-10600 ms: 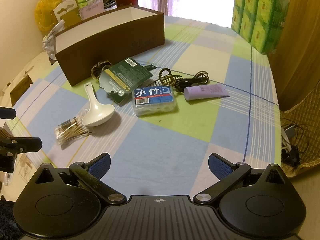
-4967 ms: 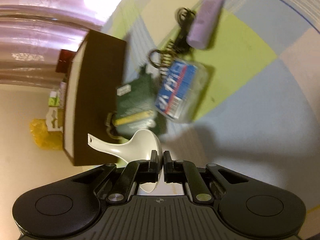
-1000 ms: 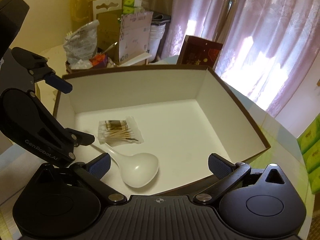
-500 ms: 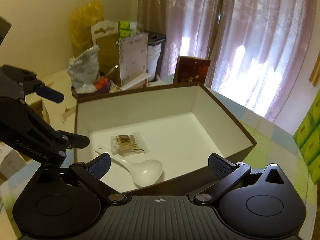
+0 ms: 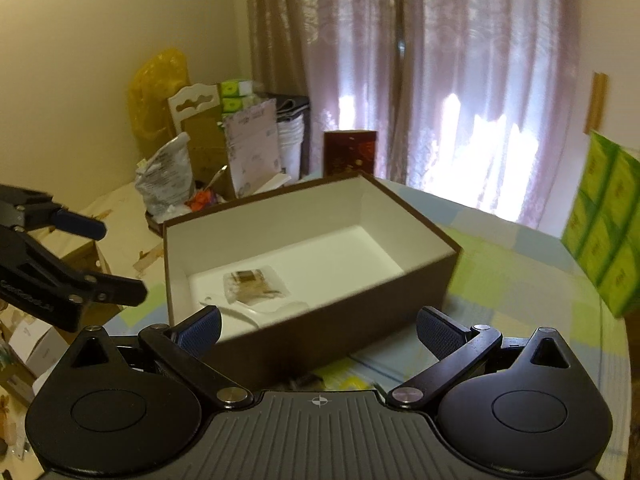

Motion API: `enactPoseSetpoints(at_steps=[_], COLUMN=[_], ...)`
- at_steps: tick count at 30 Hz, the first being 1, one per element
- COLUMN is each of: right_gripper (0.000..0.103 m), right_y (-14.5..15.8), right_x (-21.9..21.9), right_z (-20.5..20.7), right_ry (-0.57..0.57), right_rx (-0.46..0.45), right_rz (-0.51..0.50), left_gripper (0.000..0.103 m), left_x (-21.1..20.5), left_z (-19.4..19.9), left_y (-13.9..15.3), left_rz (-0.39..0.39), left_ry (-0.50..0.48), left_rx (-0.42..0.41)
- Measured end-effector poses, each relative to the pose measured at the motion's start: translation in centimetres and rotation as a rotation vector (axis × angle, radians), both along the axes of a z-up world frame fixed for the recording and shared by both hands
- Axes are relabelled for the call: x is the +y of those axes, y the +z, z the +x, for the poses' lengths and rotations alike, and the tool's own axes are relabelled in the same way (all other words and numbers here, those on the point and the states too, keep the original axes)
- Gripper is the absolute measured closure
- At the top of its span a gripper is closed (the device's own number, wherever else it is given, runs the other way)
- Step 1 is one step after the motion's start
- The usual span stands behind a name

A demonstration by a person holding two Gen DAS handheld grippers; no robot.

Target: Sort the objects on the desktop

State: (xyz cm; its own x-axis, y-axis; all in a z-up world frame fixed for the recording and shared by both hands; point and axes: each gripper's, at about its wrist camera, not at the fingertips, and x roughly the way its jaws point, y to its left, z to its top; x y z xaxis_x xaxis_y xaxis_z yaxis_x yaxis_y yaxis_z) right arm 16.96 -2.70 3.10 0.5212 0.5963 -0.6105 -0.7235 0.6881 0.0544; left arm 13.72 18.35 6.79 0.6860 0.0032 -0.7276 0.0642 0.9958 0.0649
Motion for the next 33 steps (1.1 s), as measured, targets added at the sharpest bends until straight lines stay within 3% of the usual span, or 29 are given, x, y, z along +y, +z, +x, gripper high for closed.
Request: enactPoseSetpoints(at_steps=[9,21,25,31,33], right_gripper=[0.002,0.002,0.002,0.002,0.002], right_y=[-1.1,-6.0,-7.2,-8.4,-8.7], right_x=[-6.4,-12.7,-14.4,-16.8,-17.5], right_z=[-2.6,-4.1,-4.3,-4.0,-3.8], right_ry=[-0.073,-0.212,-0.272,-0.352,-0.378], right_rx=[0.056,0.215,0.254,0.291,0.301], right_rz=[-0.013,-0.074,-0.086,-0.106,-0.11], left_gripper=[0.006,0.009,0.013,0.03,0.032], left_x=[-3.6,-6.9,-7.9,-9.7,-10.1], left_z=[-2.5,-2.4,-1.7,0.2,1.1], left_y=[-1.7,-5.7,-7.8,-11.0,-11.7], left_rz=[-0.058,-0.174,-0.215,-0.261,-0.261], left_ry=[-0.09,-0.179,-0.198,-0.249,-0.261], left_rx=[0.015,0.094,0.123,0.169,0.169])
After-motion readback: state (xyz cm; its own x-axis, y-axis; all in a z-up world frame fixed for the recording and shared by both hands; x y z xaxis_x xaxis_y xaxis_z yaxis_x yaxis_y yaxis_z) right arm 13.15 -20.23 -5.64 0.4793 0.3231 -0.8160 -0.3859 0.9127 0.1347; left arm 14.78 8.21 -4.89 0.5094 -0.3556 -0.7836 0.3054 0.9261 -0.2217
